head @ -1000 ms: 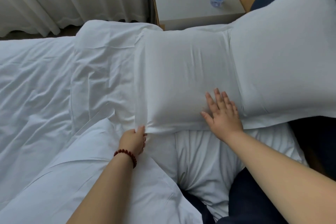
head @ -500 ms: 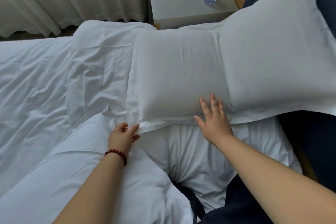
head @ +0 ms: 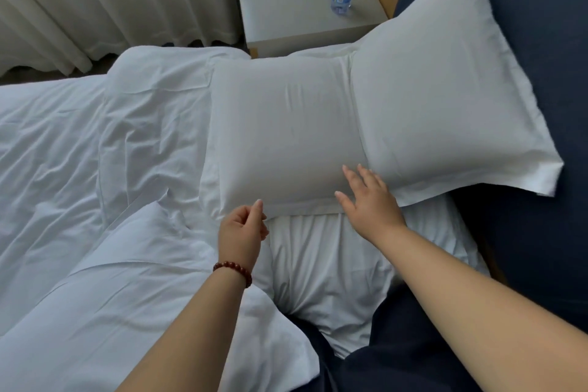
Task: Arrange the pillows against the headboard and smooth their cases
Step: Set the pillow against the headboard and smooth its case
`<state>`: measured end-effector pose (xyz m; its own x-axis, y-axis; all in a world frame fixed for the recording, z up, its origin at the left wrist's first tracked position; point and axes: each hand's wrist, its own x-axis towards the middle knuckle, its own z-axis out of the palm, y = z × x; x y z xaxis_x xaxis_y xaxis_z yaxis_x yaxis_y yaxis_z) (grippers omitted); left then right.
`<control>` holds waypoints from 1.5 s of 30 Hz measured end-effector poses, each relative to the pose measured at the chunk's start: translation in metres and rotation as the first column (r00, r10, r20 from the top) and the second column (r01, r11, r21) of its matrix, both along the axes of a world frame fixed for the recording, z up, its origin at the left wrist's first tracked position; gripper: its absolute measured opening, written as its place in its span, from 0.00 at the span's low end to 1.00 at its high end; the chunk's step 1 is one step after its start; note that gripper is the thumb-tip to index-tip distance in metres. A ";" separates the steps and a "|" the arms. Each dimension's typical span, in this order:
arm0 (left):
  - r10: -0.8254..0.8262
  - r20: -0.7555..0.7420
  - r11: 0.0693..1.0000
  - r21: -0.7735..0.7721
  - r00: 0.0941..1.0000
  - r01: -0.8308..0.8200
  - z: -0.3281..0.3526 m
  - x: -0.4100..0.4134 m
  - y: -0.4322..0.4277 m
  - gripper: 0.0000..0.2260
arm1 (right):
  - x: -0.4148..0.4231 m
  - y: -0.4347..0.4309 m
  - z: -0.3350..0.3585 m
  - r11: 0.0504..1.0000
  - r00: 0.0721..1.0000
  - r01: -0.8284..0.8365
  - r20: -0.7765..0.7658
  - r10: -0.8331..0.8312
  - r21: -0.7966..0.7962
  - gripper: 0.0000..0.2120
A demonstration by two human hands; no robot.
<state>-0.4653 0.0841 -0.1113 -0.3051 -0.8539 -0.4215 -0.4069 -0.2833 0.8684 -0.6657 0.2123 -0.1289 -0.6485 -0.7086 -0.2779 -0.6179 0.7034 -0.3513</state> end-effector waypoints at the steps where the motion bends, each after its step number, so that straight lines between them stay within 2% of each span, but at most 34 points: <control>1: -0.041 -0.016 0.999 0.012 0.999 0.041 0.005 -0.012 0.003 0.16 | -0.006 0.004 0.011 0.999 1.000 0.013 -0.027 -0.014 -0.041 0.28; 5: -0.191 -0.072 0.981 0.027 0.979 0.194 0.027 -0.069 0.010 0.13 | -0.037 0.029 0.060 0.965 0.980 0.089 -0.152 -0.129 -0.246 0.27; 8: -0.315 -0.098 0.949 -0.012 0.944 0.316 0.055 -0.119 0.016 0.10 | -0.067 0.056 0.090 0.906 0.919 0.179 -0.263 -0.293 -0.384 0.26; 11: -0.497 -0.087 0.866 -0.123 0.864 0.485 0.088 -0.173 0.027 0.08 | -0.096 0.079 0.114 0.834 0.842 0.290 -0.288 -0.455 -0.469 0.24; 13: -0.627 -0.074 0.768 -0.228 0.775 0.599 0.108 -0.209 0.035 0.07 | -0.114 0.089 0.123 0.806 0.818 0.351 -0.263 -0.512 -0.477 0.23; 15: -0.746 0.032 0.599 -0.406 0.666 0.690 0.126 -0.246 0.043 0.07 | -0.129 0.095 0.125 0.791 0.824 0.416 -0.182 -0.536 -0.448 0.23; 17: -0.807 0.140 0.409 -0.568 0.574 0.714 0.140 -0.282 0.046 0.09 | -0.138 0.096 0.124 0.781 0.829 0.470 -0.099 -0.551 -0.410 0.26; 19: -0.833 0.299 0.175 -0.656 0.466 0.734 0.148 -0.316 0.046 0.11 | -0.142 0.095 0.120 0.794 0.838 0.484 -0.067 -0.542 -0.367 0.29; 22: -0.788 0.539 -0.186 -0.671 0.299 0.718 0.146 -0.355 0.044 0.13 | -0.145 0.092 0.113 0.803 0.844 0.493 -0.040 -0.535 -0.335 0.31; 24: -0.717 0.668 -0.393 -0.623 0.199 0.677 0.137 -0.373 0.041 0.14 | -0.147 0.089 0.110 0.783 0.829 0.505 -0.049 -0.557 -0.363 0.33; 25: -0.671 0.725 -0.471 -0.577 0.153 0.667 0.133 -0.381 0.038 0.15 | -0.148 0.086 0.109 0.777 0.821 0.506 -0.068 -0.567 -0.375 0.34; 27: -0.616 0.781 -0.555 -0.525 0.106 0.645 0.128 -0.396 0.030 0.17 | -0.153 0.081 0.106 0.776 0.809 0.513 -0.096 -0.580 -0.367 0.38; 31: -0.539 0.824 -0.606 -0.523 0.175 0.600 0.127 -0.430 0.000 0.21 | -0.164 0.075 0.101 0.829 0.843 0.447 -0.152 -0.516 -0.337 0.37; 35: -0.434 0.859 -0.572 -0.496 0.271 0.653 0.135 -0.467 -0.035 0.21 | -0.171 0.076 0.100 0.849 0.868 0.384 -0.171 -0.466 -0.362 0.34; 36: -0.428 0.851 -0.531 -0.508 0.303 0.678 0.136 -0.476 -0.042 0.22 | -0.171 0.076 0.100 0.842 0.866 0.381 -0.173 -0.469 -0.381 0.34; 38: -0.444 0.811 -0.382 -0.557 0.382 0.737 0.142 -0.492 -0.051 0.23 | -0.171 0.077 0.098 0.825 0.859 0.377 -0.174 -0.481 -0.422 0.33; 40: -0.476 0.723 -0.196 -0.643 0.501 0.741 0.146 -0.502 -0.059 0.19 | -0.169 0.078 0.094 0.815 0.848 0.375 -0.191 -0.494 -0.442 0.32; 41: -0.482 0.668 -0.134 -0.695 0.567 0.706 0.146 -0.505 -0.063 0.16 | -0.168 0.078 0.092 0.815 0.843 0.373 -0.206 -0.498 -0.443 0.31; 42: -0.495 0.634 -0.129 -0.730 0.595 0.671 0.145 -0.506 -0.069 0.14 | -0.168 0.078 0.090 0.816 0.837 0.370 -0.222 -0.501 -0.444 0.31; 43: -0.522 0.636 -0.178 -0.732 0.568 0.657 0.143 -0.506 -0.074 0.15 | -0.167 0.077 0.088 0.817 0.831 0.367 -0.237 -0.502 -0.444 0.31; 45: -0.553 0.699 -0.321 -0.681 0.454 0.658 0.139 -0.504 -0.083 0.19 | -0.167 0.075 0.085 0.821 0.826 0.359 -0.257 -0.501 -0.444 0.31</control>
<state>-0.9694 0.0013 0.0276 -0.9536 0.1185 0.2768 0.1507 0.9837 0.0979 -0.8328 0.2876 -0.0444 -0.9109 -0.3334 0.2430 -0.4106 0.7904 -0.4547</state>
